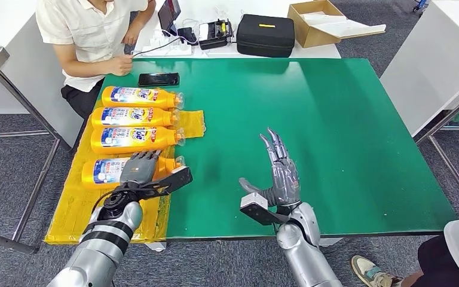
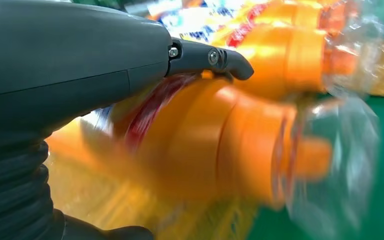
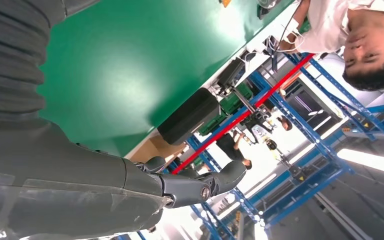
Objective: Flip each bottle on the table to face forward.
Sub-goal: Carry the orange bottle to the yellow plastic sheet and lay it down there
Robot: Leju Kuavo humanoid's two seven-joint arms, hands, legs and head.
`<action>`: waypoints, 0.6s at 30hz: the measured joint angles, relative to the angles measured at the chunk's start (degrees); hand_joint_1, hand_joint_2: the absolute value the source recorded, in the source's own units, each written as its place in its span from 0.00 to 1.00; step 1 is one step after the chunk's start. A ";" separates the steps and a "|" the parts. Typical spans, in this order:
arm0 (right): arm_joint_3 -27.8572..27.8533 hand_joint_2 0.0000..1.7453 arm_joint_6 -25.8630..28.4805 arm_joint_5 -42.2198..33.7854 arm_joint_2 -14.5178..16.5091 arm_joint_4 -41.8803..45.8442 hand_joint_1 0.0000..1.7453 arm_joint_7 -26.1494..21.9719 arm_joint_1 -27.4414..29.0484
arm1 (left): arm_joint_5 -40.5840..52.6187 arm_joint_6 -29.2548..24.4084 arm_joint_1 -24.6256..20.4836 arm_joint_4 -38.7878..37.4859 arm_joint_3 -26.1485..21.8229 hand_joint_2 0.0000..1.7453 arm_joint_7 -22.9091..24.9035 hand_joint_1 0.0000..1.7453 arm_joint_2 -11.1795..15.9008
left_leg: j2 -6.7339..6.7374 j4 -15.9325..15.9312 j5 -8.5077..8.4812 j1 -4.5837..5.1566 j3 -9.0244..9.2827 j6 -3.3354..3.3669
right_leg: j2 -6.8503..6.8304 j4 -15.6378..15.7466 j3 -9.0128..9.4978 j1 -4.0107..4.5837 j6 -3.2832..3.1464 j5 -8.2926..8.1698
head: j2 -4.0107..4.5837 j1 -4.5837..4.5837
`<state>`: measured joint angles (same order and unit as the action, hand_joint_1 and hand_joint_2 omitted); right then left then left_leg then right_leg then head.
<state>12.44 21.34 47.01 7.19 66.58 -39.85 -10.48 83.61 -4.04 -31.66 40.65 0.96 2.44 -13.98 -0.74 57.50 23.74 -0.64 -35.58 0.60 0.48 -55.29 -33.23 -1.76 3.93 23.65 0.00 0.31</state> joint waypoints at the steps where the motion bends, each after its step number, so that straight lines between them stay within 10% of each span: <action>1: 0.33 1.00 0.08 -0.72 -0.05 -0.32 0.00 0.00 -0.22 | -0.89 0.62 -0.37 -0.66 -0.58 1.00 -0.84 0.00 -0.04 | 0.00 0.00 0.00 0.00 0.00 0.00 | 0.00 0.00 0.00 0.00 0.00 0.00 | 0.00 0.00; 18: 4.93 1.00 1.32 -5.40 -1.54 -4.10 0.00 -0.02 -2.06 | -6.35 2.94 -4.41 -7.82 -4.26 1.00 -5.41 0.00 -0.03 | -0.14 0.00 -0.02 0.00 0.10 0.00 | -0.13 0.00 0.14 0.00 0.00 0.00 | 0.00 0.00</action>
<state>17.38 22.66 41.61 5.65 62.47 -39.87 -12.54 77.26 -1.10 -36.07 32.83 -3.30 -2.96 -14.01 -0.88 57.49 23.73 -0.64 -35.49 0.60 0.35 -55.29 -33.09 -1.76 3.93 23.65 0.00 0.31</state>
